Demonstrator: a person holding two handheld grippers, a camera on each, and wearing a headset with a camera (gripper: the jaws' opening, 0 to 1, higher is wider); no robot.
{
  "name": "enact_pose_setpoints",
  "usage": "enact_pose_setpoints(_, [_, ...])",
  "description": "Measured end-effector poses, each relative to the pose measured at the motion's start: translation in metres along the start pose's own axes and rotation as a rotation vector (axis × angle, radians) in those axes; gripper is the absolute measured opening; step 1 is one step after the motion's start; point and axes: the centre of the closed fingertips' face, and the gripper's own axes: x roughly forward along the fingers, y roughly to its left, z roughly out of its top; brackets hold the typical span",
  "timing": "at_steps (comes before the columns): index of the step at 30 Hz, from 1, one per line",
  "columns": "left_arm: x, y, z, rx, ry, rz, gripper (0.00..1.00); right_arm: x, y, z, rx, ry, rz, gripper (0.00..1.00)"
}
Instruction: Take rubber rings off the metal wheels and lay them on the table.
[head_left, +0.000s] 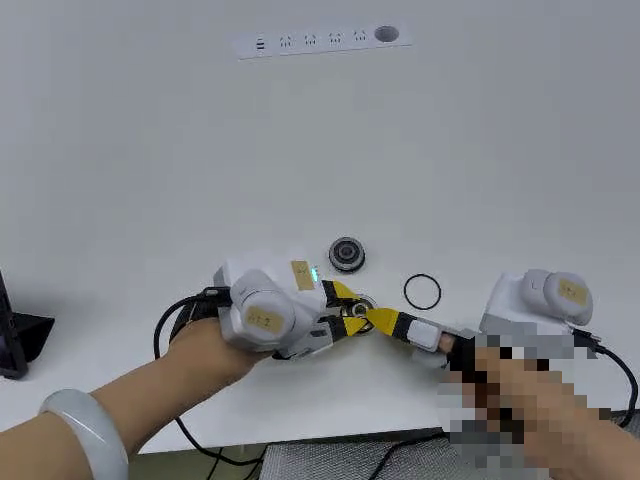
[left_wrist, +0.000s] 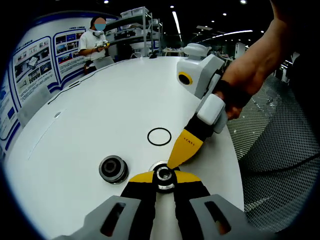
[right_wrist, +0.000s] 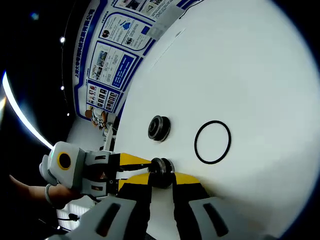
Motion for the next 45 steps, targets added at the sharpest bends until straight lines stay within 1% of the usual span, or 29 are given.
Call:
enact_pose_setpoints(4, [0.0008, 0.0003, -0.0009, 0.0, 0.0, -0.001, 0.13, -0.0005, 0.0016, 0.0001, -0.004, 0.002, 0.002, 0.18])
enact_pose_setpoints(5, [0.0011, 0.0004, -0.0011, 0.0, 0.0, -0.001, 0.13, -0.0004, 0.0049, -0.0002, 0.004, 0.004, 0.018, 0.17])
enact_pose_setpoints(8, [0.0016, 0.0004, -0.0014, 0.0, 0.0, -0.001, 0.13, -0.0004, 0.0046, 0.0, -0.009, 0.006, 0.015, 0.17])
enact_pose_setpoints(15, [0.002, 0.0006, -0.0025, 0.001, 0.001, 0.0, 0.13, -0.0033, 0.0049, 0.0016, -0.009, 0.001, 0.015, 0.15])
enact_pose_setpoints(17, [0.0022, 0.0007, -0.0026, 0.001, 0.001, 0.0, 0.13, -0.0037, 0.0039, 0.0017, -0.013, 0.001, 0.013, 0.14])
enact_pose_setpoints(21, [0.0021, 0.0005, -0.0025, 0.0, 0.001, 0.001, 0.13, -0.0057, 0.0023, 0.003, -0.025, -0.004, 0.008, 0.08])
enact_pose_setpoints(27, [0.002, 0.0002, -0.0022, -0.001, 0.001, 0.001, 0.13, -0.0052, -0.0004, 0.003, -0.047, -0.001, -0.007, 0.04])
enact_pose_setpoints(39, [0.0017, 0.0004, -0.0021, -0.005, 0.0, 0.001, 0.13, -0.005, -0.0002, 0.0048, -0.062, -0.006, -0.009, 0.02])
enact_pose_setpoints(45, [0.0012, -0.0002, -0.0008, -0.008, -0.001, 0.003, 0.13, -0.0053, 0.0033, 0.005, -0.078, -0.006, -0.006, 0.02])
